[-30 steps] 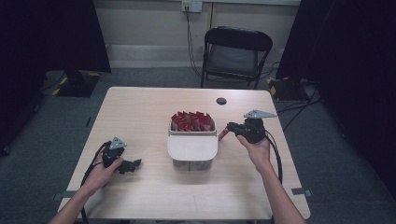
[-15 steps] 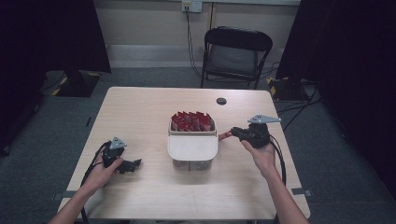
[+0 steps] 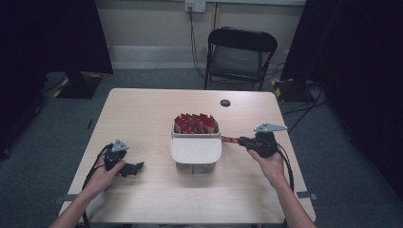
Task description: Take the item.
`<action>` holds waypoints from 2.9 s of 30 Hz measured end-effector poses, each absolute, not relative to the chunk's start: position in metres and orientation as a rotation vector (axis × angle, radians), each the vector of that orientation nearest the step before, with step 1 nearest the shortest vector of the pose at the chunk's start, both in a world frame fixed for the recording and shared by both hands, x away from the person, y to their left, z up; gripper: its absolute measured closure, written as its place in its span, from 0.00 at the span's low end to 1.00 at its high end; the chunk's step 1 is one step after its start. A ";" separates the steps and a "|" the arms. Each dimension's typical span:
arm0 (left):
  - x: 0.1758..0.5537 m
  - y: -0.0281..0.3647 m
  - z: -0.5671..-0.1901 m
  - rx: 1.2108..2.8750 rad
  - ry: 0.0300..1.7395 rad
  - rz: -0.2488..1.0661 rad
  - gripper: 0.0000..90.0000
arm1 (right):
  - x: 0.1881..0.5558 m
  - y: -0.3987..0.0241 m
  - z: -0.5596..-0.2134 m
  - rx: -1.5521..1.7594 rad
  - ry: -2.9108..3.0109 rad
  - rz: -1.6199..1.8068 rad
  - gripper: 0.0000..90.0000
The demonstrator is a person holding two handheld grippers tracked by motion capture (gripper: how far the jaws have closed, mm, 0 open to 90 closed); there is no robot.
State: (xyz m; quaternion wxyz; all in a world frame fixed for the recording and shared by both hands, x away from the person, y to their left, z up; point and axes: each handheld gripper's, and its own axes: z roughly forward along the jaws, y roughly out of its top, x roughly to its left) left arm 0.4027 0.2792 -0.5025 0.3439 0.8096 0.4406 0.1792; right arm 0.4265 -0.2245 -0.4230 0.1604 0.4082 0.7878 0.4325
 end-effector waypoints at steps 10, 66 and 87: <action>0.403 0.279 -0.502 2.108 1.142 0.465 0.00 | 0.422 -0.228 -0.430 1.169 2.283 1.190 0.92; 0.403 0.279 -0.502 2.104 1.144 0.466 0.00 | 0.407 -0.245 -0.450 1.367 2.219 1.255 0.33; 0.403 0.279 -0.503 2.103 1.145 0.466 0.00 | 0.408 -0.307 -0.443 1.535 1.985 1.167 0.17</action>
